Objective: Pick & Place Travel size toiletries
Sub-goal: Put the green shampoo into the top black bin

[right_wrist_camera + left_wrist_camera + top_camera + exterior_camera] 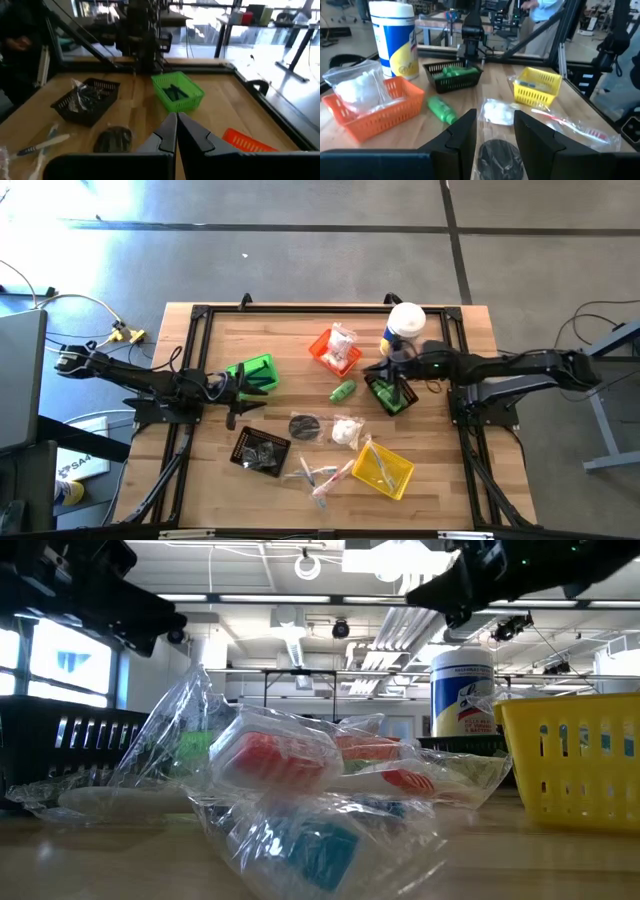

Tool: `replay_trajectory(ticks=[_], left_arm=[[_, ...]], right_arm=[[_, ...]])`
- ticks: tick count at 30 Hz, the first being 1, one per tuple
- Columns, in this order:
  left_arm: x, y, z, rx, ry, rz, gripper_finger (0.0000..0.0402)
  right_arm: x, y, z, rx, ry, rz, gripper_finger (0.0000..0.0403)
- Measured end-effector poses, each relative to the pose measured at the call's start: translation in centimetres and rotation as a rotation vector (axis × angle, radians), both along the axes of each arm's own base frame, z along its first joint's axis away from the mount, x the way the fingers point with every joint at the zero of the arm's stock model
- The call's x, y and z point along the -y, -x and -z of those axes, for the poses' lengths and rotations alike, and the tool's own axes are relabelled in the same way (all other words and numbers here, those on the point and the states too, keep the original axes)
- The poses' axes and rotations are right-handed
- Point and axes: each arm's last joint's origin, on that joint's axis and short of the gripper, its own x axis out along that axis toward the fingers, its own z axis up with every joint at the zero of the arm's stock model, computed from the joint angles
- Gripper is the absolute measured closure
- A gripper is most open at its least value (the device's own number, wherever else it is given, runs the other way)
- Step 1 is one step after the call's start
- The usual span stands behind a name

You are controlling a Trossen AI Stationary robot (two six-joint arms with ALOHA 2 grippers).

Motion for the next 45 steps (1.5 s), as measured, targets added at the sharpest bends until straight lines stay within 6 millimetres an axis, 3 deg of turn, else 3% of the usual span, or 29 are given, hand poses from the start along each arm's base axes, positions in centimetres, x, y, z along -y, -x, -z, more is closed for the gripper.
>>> replay_trajectory(ticks=[8,18,27,31,36,41,45], left_arm=[[0.0,0.0,0.0,-0.003,0.123,-0.007,0.0275],[0.0,0.0,0.2,-0.02,0.12,-0.008,0.0275],[0.0,0.0,0.2,-0.021,0.12,-0.009,0.0275],[0.0,0.0,0.1,-0.021,0.12,-0.009,0.0275],[0.0,0.0,0.2,-0.022,0.12,-0.009,0.0275],[0.0,0.0,0.2,-0.025,0.119,-0.01,0.0275],[0.0,0.0,0.2,-0.024,0.089,-0.008,0.0275]], right_arm=[[0.0,-3.2,-1.0,-0.201,-0.043,0.001,0.0399],[-1.3,-6.5,-1.1,-0.325,-0.014,-0.054,0.0399],[-2.7,-9.6,2.0,-0.525,0.034,-0.082,0.0399],[-2.6,-10.7,3.8,-0.68,0.136,-0.025,0.0399],[-2.6,-11.5,5.9,-0.756,0.247,-0.054,0.0399],[-2.5,-11.8,6.4,-0.764,0.278,-0.068,0.0394],[-2.5,-12.0,6.3,-0.745,0.302,-0.052,0.0359]])
